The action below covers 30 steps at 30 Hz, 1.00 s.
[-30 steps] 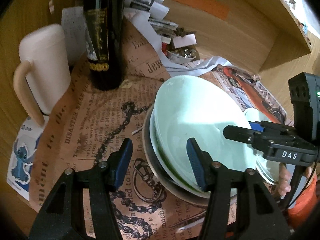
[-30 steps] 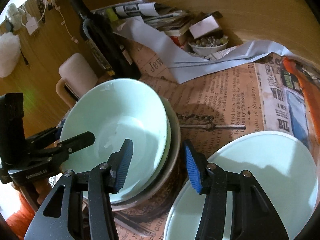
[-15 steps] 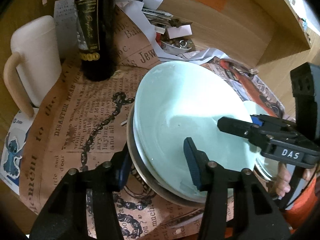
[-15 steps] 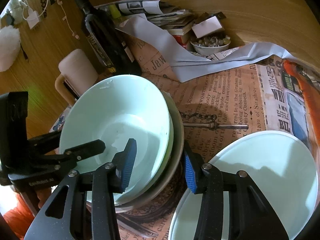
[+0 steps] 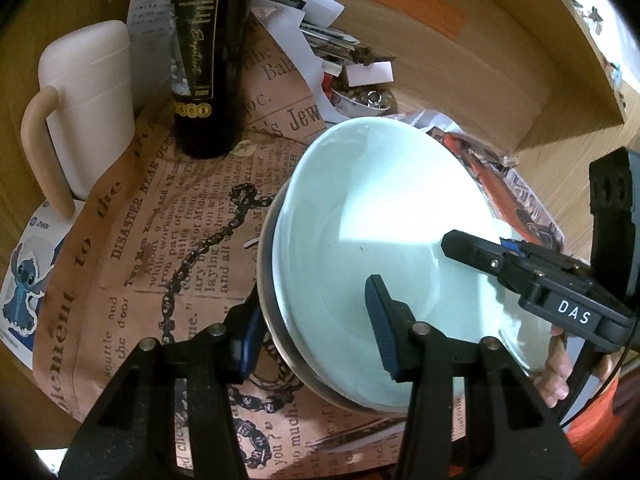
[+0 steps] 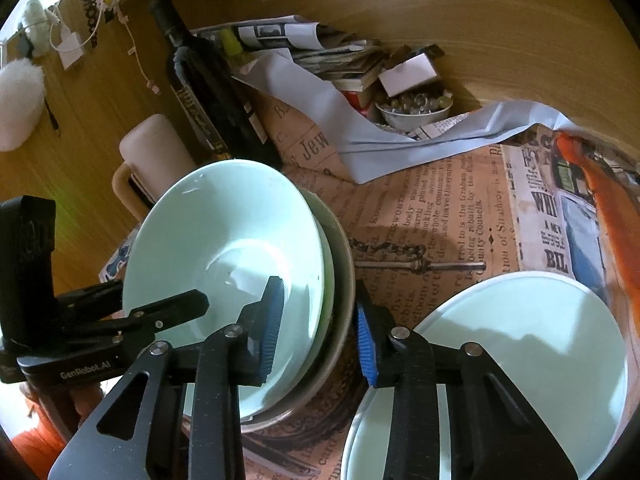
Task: Organize plates and bowls
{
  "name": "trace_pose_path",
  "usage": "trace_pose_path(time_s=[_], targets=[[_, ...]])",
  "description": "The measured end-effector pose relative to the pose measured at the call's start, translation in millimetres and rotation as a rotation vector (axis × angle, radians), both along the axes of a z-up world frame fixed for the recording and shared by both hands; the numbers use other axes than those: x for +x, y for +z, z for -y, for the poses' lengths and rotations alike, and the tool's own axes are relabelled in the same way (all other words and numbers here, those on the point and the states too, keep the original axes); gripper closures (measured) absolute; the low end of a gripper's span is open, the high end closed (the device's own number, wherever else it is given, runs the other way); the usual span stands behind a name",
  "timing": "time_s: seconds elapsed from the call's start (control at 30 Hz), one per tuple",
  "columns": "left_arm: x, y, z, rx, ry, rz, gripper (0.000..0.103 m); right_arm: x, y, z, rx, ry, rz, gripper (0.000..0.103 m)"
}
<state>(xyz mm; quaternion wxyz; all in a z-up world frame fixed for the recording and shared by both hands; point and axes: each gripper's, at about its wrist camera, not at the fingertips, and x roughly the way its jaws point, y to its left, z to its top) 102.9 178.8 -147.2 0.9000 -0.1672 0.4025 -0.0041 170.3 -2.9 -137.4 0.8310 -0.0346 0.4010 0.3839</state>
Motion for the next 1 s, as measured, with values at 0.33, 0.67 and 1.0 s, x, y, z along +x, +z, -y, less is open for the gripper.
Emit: trace_pose_path(time_s=[0.33, 0.67, 1.0], targets=[[3.8, 1.1, -0.1, -0.004, -0.002, 0.008, 0.069, 8.2, -0.7, 10.8, 0.025, -0.031, -0.029, 0.081], [2.7, 2.0, -0.9, -0.021, 0.008, 0.008, 0.072, 9.0, -2.0, 14.0, 0.029, -0.038, -0.025, 0.082], [-0.7, 22.2, 5.9, -0.001, 0.003, 0.056, 0.072, 4.1, 12.8, 19.5, 0.055, -0.059, 0.008, 0.082]])
